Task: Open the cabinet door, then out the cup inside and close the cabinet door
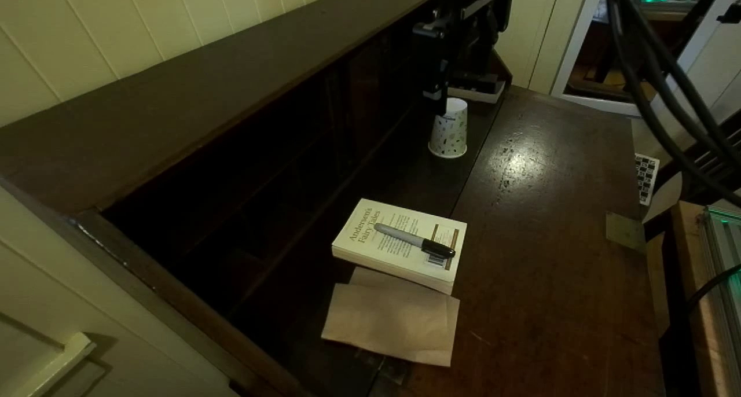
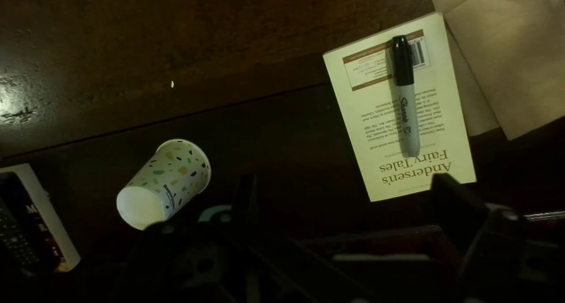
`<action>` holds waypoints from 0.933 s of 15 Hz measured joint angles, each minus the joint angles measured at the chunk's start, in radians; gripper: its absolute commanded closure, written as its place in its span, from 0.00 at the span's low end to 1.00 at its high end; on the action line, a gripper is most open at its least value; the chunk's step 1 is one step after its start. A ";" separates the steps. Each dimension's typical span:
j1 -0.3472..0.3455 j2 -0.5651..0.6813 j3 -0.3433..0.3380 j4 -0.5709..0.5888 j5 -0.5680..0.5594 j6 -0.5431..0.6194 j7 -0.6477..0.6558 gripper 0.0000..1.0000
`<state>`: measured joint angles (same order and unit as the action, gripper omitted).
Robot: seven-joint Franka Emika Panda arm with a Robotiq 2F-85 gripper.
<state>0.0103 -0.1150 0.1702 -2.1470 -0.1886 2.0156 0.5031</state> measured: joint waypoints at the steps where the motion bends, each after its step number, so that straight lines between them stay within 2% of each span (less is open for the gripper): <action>1: 0.000 0.000 0.000 0.000 0.000 0.000 0.000 0.00; 7: 0.002 0.025 -0.021 0.006 -0.016 0.029 0.061 0.00; 14: 0.006 0.132 -0.047 0.038 -0.158 0.179 0.153 0.00</action>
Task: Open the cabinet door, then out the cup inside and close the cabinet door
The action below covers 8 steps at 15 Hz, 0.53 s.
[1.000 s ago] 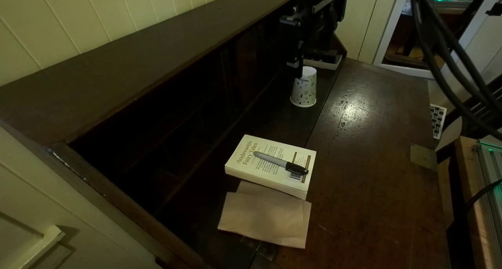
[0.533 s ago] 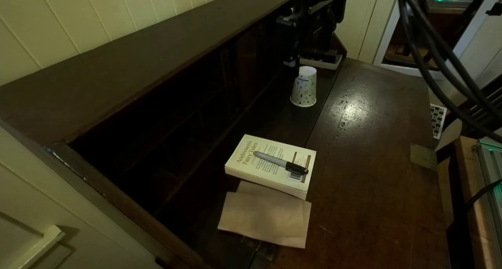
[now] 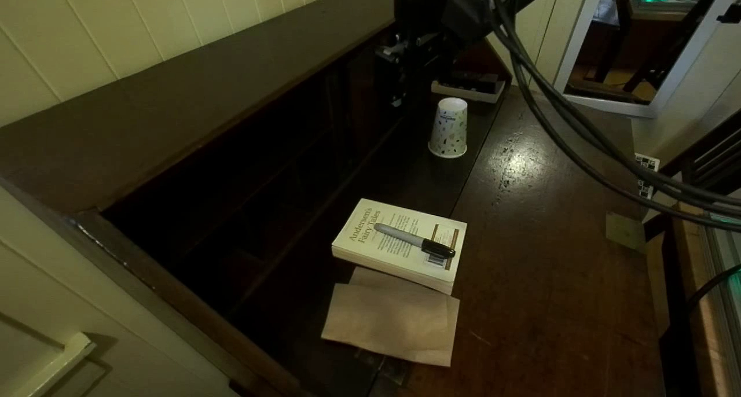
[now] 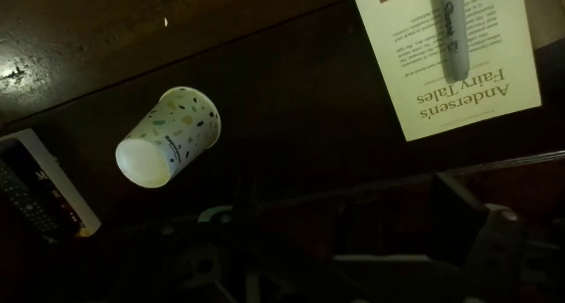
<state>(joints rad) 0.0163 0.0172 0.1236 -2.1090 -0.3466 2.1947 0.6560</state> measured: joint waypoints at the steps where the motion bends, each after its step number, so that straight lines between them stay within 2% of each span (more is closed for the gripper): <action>1: 0.002 0.017 -0.004 0.004 -0.020 0.027 0.018 0.00; 4: 0.012 0.062 -0.025 0.016 -0.087 0.089 0.091 0.00; 8: 0.031 0.104 -0.067 0.023 -0.225 0.161 0.257 0.00</action>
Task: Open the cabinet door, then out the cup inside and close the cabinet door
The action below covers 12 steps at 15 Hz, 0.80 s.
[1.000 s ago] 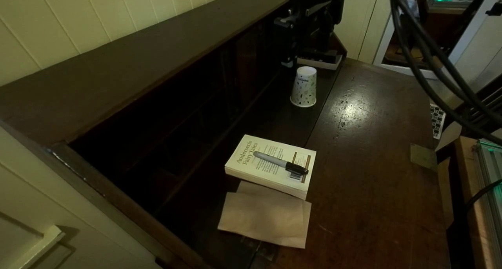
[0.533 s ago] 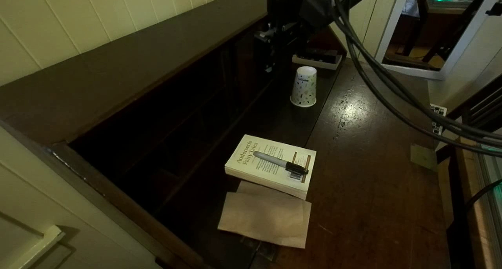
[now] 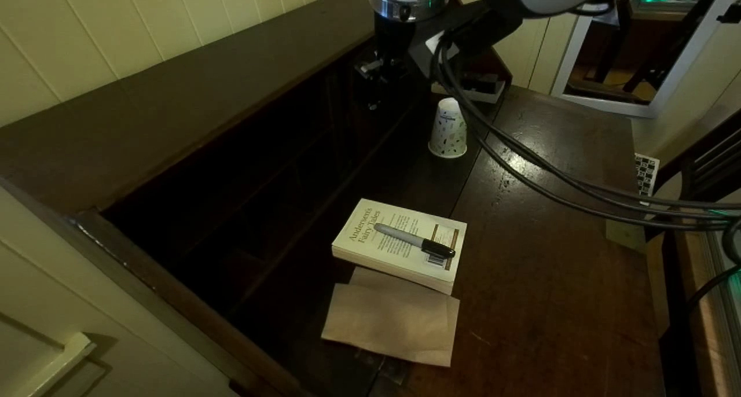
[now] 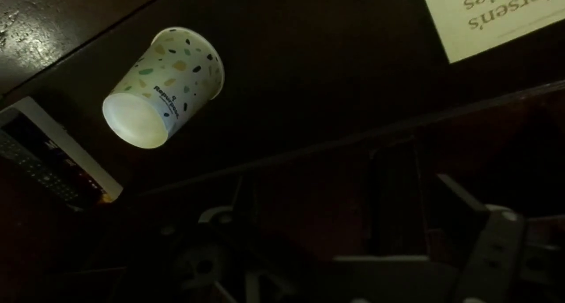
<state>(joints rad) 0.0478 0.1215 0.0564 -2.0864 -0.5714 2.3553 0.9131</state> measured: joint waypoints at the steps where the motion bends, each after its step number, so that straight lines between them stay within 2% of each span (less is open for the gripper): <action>1: 0.005 0.008 -0.010 0.000 -0.033 0.014 0.042 0.00; 8: 0.025 0.052 -0.058 0.001 -0.226 0.078 0.318 0.00; 12: 0.026 0.078 -0.069 0.002 -0.308 0.128 0.430 0.00</action>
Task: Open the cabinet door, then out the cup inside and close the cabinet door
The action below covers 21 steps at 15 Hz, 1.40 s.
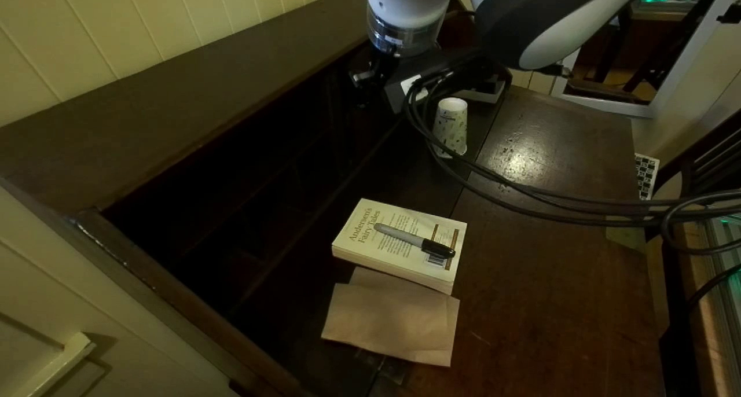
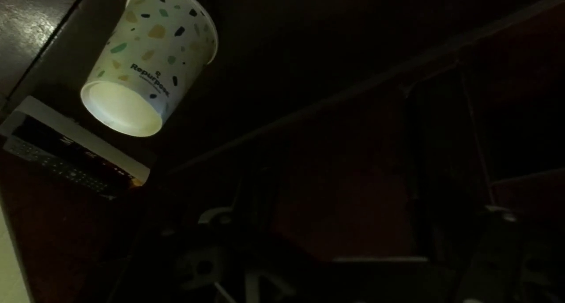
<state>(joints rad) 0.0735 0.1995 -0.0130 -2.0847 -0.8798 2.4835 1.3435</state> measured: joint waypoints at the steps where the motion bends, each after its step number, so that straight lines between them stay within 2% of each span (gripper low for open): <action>1: 0.000 0.006 -0.003 0.000 -0.020 0.019 0.016 0.00; 8: 0.000 0.037 -0.020 0.015 -0.216 0.120 0.141 0.00; 21: 0.000 0.079 -0.044 0.041 -0.479 0.128 0.389 0.00</action>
<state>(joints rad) 0.0736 0.2782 -0.0568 -2.0432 -1.3587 2.6117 1.7329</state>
